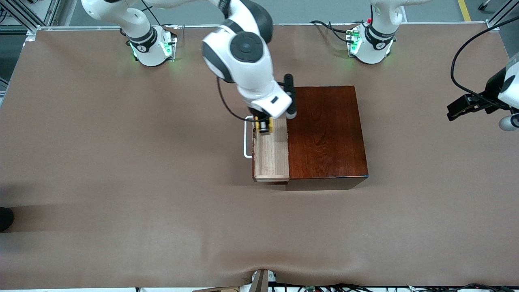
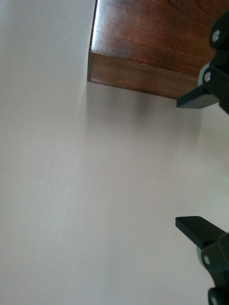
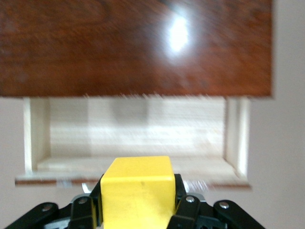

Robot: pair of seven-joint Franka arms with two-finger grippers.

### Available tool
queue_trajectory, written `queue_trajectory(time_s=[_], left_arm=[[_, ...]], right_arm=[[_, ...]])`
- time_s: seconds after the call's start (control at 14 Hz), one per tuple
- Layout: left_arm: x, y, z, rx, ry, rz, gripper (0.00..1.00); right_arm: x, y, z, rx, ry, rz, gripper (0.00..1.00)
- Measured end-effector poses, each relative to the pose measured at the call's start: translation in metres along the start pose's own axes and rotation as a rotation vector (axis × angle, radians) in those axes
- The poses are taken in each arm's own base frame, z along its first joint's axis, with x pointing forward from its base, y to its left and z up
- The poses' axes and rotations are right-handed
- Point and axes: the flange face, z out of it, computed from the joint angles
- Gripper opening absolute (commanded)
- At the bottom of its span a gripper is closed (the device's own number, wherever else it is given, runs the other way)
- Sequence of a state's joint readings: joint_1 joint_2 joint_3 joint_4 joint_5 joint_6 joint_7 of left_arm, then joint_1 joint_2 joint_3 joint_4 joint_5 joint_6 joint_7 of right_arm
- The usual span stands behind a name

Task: Open drawer, take yellow block, close drawer
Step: 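Lift the yellow cube out with the right gripper and carry it aside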

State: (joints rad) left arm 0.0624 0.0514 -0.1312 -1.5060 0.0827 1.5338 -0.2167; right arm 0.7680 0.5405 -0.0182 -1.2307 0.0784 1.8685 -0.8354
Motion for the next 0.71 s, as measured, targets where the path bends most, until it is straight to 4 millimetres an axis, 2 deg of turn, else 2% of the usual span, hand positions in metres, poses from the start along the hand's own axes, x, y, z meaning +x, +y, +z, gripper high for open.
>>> queue_trajectory(time_s=[0.07, 0.21, 0.43, 0.57, 0.71], left_arm=[[-0.002, 0.002, -0.001, -0.001, -0.004, 0.003, 1.00], [-0.006, 0.002, -0.006, -0.002, -0.002, 0.004, 1.00], [-0.010, 0.003, -0.008, -0.050, -0.013, -0.001, 1.00], [-0.011, 0.008, -0.005, -0.070, -0.024, 0.006, 1.00], [-0.013, 0.016, -0.002, -0.068, -0.035, 0.021, 1.00]], right_arm=[[-0.025, 0.015, -0.009, -0.006, -0.003, 0.039, 0.00], [-0.090, 0.054, -0.021, -0.013, -0.012, 0.143, 0.00], [-0.191, 0.107, -0.025, -0.016, -0.027, 0.294, 0.00], [-0.238, 0.125, -0.021, -0.011, -0.037, 0.367, 0.00], [-0.272, 0.134, -0.011, -0.007, -0.057, 0.453, 0.00]])
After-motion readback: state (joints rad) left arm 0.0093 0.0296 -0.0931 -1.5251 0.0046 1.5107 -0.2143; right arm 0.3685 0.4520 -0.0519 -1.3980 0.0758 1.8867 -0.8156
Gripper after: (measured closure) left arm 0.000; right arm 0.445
